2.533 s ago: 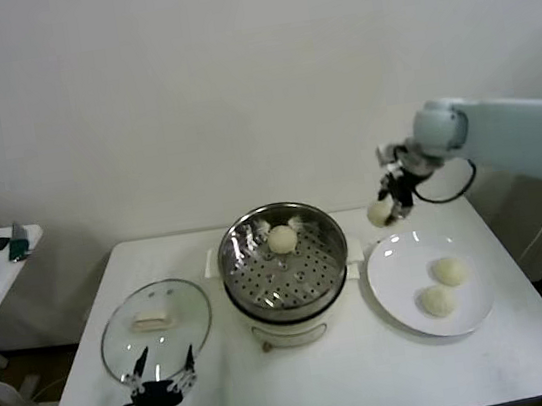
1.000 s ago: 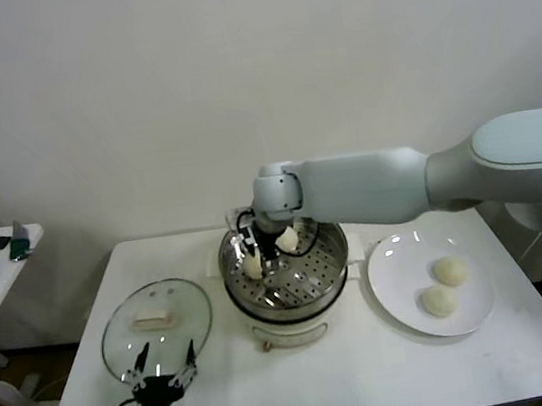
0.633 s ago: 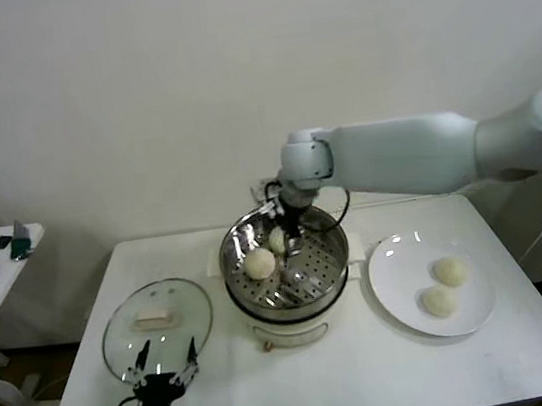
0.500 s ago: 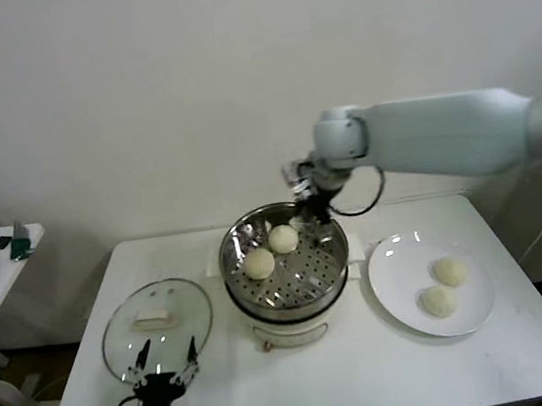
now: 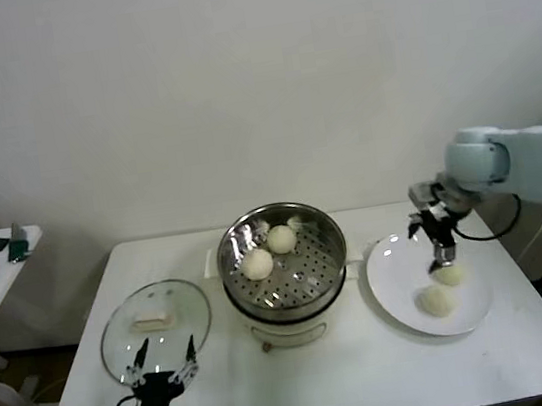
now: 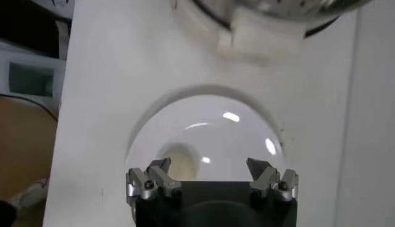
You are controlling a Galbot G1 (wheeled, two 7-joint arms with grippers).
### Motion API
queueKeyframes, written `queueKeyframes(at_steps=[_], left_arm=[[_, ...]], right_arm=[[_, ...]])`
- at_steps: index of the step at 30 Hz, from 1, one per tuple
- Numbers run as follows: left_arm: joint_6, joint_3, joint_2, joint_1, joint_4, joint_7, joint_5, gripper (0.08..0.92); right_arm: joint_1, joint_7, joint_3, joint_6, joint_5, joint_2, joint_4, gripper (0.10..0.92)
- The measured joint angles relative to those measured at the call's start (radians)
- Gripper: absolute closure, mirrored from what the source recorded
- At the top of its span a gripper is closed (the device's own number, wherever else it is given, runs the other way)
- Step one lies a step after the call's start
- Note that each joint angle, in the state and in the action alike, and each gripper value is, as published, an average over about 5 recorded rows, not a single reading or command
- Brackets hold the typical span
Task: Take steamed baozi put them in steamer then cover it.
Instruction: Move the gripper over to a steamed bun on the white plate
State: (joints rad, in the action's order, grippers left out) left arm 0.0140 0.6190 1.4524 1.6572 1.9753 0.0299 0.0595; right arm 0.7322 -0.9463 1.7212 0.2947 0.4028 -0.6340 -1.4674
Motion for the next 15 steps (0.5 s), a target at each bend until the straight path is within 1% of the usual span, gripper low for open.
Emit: queueKeyframes(at_steps=[7,15], left_arm=[[-0.004,-0.001,0.008,0.008,-0.006,-0.001,-0.009,0.177],[-0.008,0.001,0.009,0.015,-0.009,-0.002,-0.014,0.177]], right_arm=[[-0.186,0.019,-0.120,0.012,-0.107,0.035,0.050,0.203],[-0.364,0.048,-0.246,0.026,-0.173,0.025,0.117,0.203]])
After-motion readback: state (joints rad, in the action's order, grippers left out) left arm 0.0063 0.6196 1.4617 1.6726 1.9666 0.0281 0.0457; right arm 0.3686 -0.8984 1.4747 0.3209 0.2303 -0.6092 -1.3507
